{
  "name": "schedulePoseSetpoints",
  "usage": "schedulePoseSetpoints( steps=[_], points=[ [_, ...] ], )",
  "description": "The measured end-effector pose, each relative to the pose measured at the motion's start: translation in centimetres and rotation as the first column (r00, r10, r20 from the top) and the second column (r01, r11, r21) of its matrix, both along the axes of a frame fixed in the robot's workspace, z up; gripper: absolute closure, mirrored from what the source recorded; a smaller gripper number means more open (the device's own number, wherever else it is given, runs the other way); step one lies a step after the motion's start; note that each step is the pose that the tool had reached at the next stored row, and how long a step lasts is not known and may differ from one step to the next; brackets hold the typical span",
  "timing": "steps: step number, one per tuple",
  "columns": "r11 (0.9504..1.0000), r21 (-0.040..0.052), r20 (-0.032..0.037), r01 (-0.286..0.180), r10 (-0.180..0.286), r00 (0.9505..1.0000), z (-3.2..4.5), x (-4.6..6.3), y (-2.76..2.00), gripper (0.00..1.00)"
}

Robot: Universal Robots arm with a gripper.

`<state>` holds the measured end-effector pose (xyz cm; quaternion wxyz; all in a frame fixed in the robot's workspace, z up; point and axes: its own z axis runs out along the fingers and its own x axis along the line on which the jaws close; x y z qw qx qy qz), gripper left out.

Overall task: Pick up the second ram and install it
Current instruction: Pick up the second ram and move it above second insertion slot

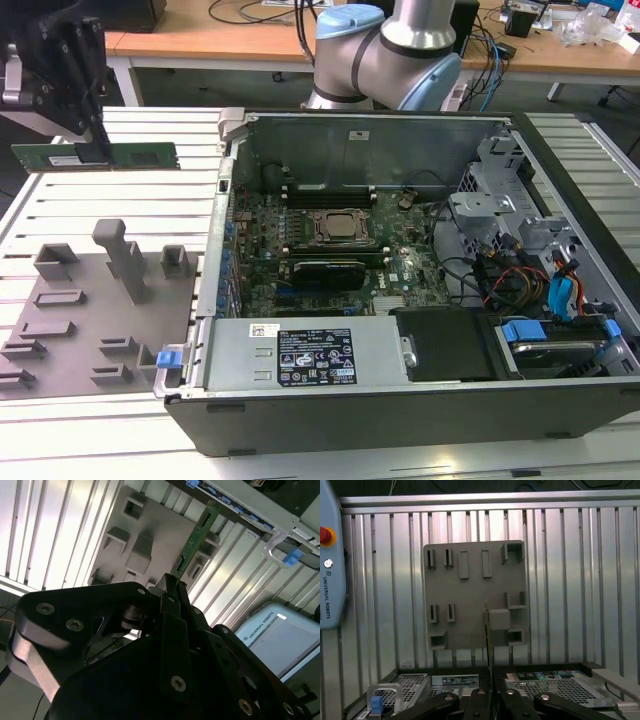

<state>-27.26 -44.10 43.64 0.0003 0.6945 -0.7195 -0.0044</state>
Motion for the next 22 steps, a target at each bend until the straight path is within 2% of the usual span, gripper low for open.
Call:
schedulePoseSetpoints(
  steps=[8,14,19,20,21,22],
  points=[
    [1.0,0.0,-0.0002,0.0,0.0,1.0,-0.01,2.4,0.0,0.87],
    [1.0,0.0001,-0.0005,0.0,0.0,1.0,-0.03,5.0,0.01,0.87],
    [1.0,0.0005,-0.0014,0.0,0.0,1.0,-0.18,6.4,0.07,0.87],
    [1.0,0.0004,-0.0025,0.0,0.0,1.0,-0.26,7.0,0.11,0.87],
    [1.0,0.0051,-0.0033,0.0,0.0,1.0,-0.34,7.5,0.13,0.87],
    [0.9994,0.0333,-0.0033,0.002,-0.001,1.0,-0.4,7.7,0.13,0.87]
  ],
)
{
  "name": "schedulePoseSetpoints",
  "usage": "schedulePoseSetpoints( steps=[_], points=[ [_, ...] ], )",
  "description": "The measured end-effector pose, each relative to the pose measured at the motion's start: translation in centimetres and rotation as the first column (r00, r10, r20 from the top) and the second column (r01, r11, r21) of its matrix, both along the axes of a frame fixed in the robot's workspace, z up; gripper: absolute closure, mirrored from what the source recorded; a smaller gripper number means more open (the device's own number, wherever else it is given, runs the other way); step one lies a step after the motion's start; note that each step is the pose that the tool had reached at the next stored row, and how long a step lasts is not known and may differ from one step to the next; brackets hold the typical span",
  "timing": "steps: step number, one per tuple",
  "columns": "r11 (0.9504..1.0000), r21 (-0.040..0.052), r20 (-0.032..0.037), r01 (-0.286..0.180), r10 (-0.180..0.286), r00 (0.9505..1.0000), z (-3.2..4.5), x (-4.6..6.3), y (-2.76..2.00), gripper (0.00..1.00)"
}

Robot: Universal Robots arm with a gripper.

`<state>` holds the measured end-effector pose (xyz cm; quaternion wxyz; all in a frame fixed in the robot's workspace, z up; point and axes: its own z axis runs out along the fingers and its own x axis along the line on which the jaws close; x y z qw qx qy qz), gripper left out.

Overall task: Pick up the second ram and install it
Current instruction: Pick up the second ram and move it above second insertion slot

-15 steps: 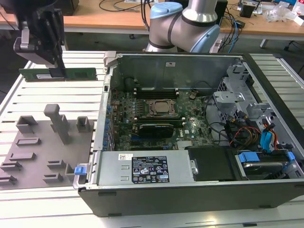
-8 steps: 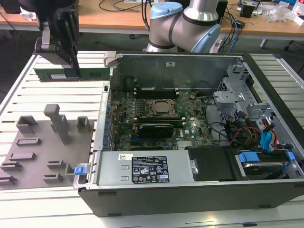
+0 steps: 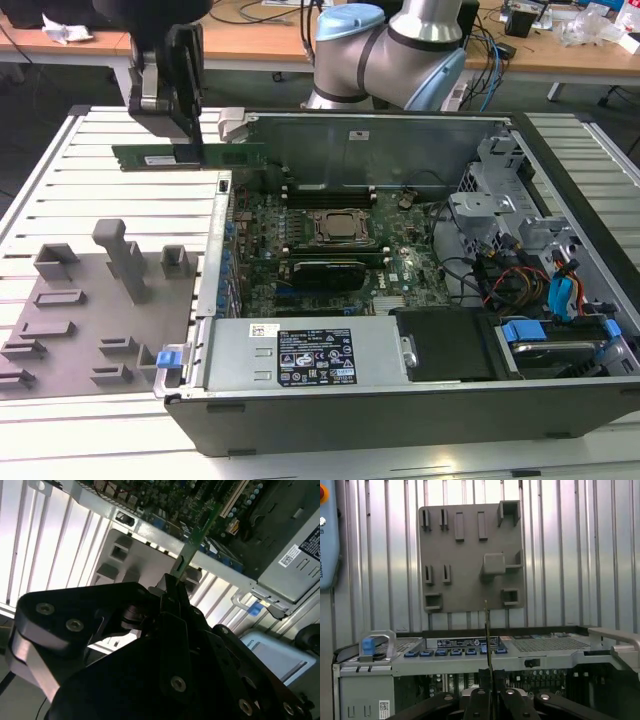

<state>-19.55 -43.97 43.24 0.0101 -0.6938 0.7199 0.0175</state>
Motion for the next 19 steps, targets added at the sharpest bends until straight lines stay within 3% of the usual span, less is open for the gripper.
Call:
schedulePoseSetpoints(
  steps=[1,2,4,7,19],
  points=[
    [0.9999,0.0119,0.0001,0.001,-0.001,1.0,-0.05,0.1,0.0,0.87],
    [0.9999,0.0135,0.0,0.002,-0.002,1.0,-0.12,0.2,0.01,0.87],
    [1.0,0.005,-0.0004,0.002,-0.002,1.0,-0.32,1.1,0.21,0.87],
    [1.0,-0.0007,-0.0011,0.002,-0.002,1.0,-0.44,2.0,0.45,0.87],
    [1.0,-0.0008,-0.0028,0.002,-0.002,1.0,-0.72,5.7,0.5,0.87]
  ],
)
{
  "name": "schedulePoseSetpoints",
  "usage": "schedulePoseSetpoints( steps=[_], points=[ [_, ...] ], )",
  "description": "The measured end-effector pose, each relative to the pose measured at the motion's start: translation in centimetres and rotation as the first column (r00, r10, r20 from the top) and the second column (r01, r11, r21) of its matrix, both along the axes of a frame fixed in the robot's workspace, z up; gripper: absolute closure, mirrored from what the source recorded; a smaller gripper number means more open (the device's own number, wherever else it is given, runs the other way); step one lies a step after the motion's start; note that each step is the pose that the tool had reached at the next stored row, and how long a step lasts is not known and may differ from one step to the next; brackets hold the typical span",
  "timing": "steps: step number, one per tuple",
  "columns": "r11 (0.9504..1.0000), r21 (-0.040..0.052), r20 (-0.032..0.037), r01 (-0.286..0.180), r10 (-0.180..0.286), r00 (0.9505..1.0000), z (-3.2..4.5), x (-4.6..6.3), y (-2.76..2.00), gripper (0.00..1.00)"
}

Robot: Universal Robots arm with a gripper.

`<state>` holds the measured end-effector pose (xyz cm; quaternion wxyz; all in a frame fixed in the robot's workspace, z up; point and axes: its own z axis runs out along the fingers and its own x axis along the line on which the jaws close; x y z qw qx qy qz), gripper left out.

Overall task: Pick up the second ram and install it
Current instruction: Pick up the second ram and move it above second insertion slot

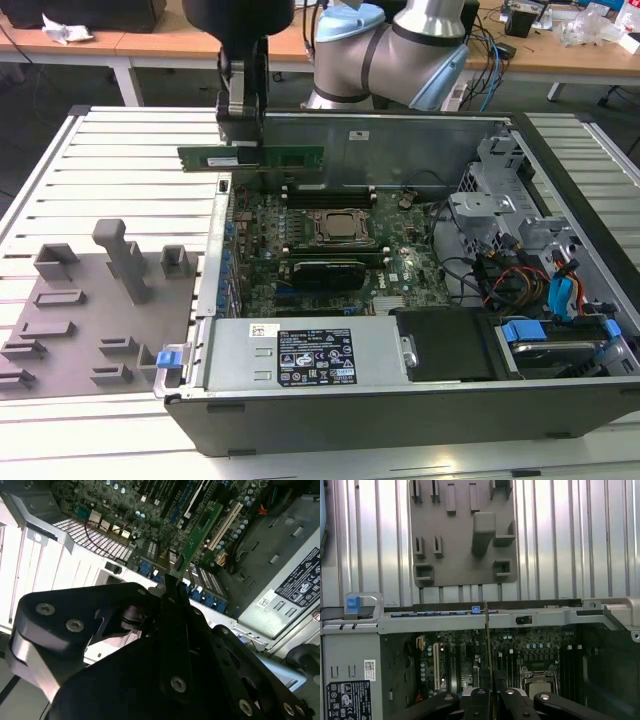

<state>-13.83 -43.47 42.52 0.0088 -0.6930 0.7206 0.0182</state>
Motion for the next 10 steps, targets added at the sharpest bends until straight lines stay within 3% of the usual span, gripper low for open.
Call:
schedulePoseSetpoints(
  steps=[10],
  points=[
    [1.0,0.0,-0.0031,0.0,0.0,1.0,-0.39,3.6,0.1,0.87]
  ],
)
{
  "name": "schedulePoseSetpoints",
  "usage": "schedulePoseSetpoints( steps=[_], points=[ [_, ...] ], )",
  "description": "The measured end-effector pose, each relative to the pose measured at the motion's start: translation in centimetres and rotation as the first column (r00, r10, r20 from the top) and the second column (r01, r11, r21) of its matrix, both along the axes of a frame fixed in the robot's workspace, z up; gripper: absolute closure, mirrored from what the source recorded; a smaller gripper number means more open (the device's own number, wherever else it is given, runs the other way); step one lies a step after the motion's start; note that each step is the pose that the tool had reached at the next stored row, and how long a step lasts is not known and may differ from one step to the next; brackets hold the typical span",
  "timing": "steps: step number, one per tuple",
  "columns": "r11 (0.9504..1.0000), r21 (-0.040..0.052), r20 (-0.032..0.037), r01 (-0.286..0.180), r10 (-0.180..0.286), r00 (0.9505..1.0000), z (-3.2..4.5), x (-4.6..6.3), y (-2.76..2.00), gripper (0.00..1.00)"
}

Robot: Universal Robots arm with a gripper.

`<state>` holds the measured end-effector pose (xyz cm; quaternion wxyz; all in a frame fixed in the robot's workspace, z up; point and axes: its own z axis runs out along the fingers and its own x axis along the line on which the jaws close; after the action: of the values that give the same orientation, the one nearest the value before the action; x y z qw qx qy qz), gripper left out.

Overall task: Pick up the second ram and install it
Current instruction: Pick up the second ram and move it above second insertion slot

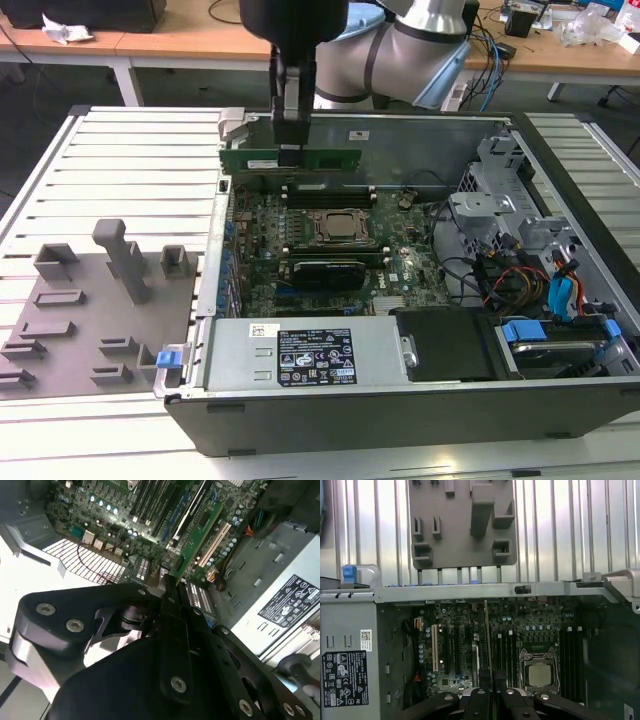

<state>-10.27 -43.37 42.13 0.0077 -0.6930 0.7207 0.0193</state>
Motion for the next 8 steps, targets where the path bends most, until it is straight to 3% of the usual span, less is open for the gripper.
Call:
schedulePoseSetpoints(
  steps=[8],
  points=[
    [1.0,0.0,-0.0031,0.0,0.0,1.0,-0.43,2.3,0.2,0.87]
  ],
)
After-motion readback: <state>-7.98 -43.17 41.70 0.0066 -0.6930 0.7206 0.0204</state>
